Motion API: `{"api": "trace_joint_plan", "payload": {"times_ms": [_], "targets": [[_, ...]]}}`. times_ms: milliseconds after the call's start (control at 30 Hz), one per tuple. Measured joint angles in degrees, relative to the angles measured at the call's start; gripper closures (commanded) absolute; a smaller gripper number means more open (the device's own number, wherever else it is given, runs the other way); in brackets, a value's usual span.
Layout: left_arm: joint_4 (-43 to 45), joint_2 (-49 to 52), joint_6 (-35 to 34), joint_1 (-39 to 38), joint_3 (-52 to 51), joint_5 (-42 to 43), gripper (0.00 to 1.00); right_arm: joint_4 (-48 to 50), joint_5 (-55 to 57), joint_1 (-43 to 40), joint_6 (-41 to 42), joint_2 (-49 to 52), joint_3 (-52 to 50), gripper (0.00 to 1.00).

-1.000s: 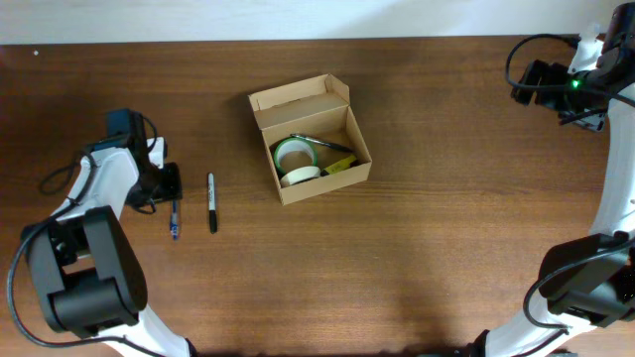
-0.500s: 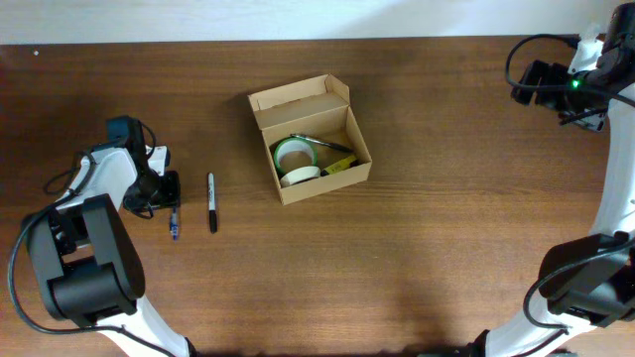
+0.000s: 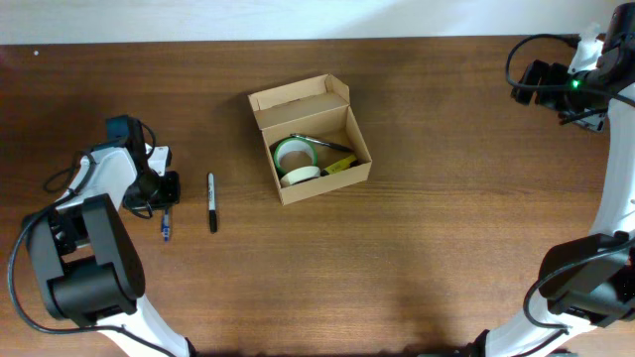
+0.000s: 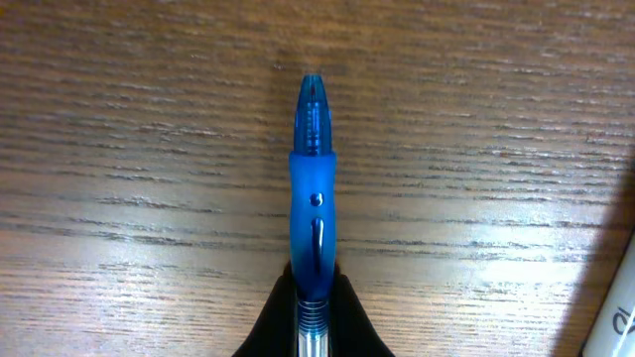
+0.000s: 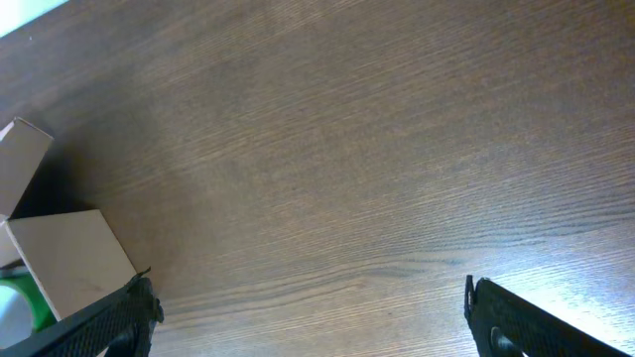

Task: Pack container
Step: 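Carry the blue pen over the box and lower it in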

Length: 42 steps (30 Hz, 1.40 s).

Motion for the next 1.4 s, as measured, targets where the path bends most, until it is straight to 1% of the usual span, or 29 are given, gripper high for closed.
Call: {"api": "trace_joint_plan", "payload": {"times_ms": [100,200,333,433,533,567,700,900,1067,1167,1267,1400], "targets": [[-2.86,0.81,1.03,-0.07,1.68,0.87,0.99,0.0,0.0,0.0,-0.02,0.0,0.0,0.01],[-7.39,1.84,3.19,-0.68,6.16,1.88,0.99,0.0,0.0,0.0,0.0,0.0,0.0,0.01],[-13.31,2.62,6.78,-2.78,18.51,2.84,0.98,0.0,0.0,-0.02,-0.02,0.0,0.0,0.01],[-17.84,2.62,11.56,-4.94,29.9,4.68,0.98,0.0,0.0,-0.02,-0.02,0.0,0.0,0.01],[-23.96,2.62,18.99,-8.66,42.34,6.62,0.98,-0.02,-0.02,0.0,-0.02,0.0,0.0,0.01],[-24.48,2.58,20.06,-9.31,43.69,6.78,0.98,0.0,-0.02,0.0,-0.02,0.0,0.0,0.01],[-31.04,2.49,28.3,-16.9,52.54,7.58,0.99,0.0,-0.04,0.0,-0.02,0.0,0.0,0.01],[-34.75,2.67,38.77,-30.97,54.07,7.65,0.98,0.0,-0.15,0.0,-0.04,0.0,0.0,0.01],[-34.47,4.63,43.74,-41.13,54.21,2.01,0.98,0.0,-0.17,0.0,0.0,0.0,0.0,0.01],[-33.38,7.74,44.94,-43.58,54.21,-0.11,0.98,0.0,-0.2,0.0,0.0,0.0,0.0,0.01],[-31.47,12.28,45.55,-44.11,54.21,-1.44,0.98,0.0,-0.17,0.0,-0.04,0.0,0.0,0.01],[-25.92,17.92,43.8,-44.06,54.18,-4.61,0.98,0.0,-0.17,0.0,-0.02,0.0,0.0,0.01]]}}
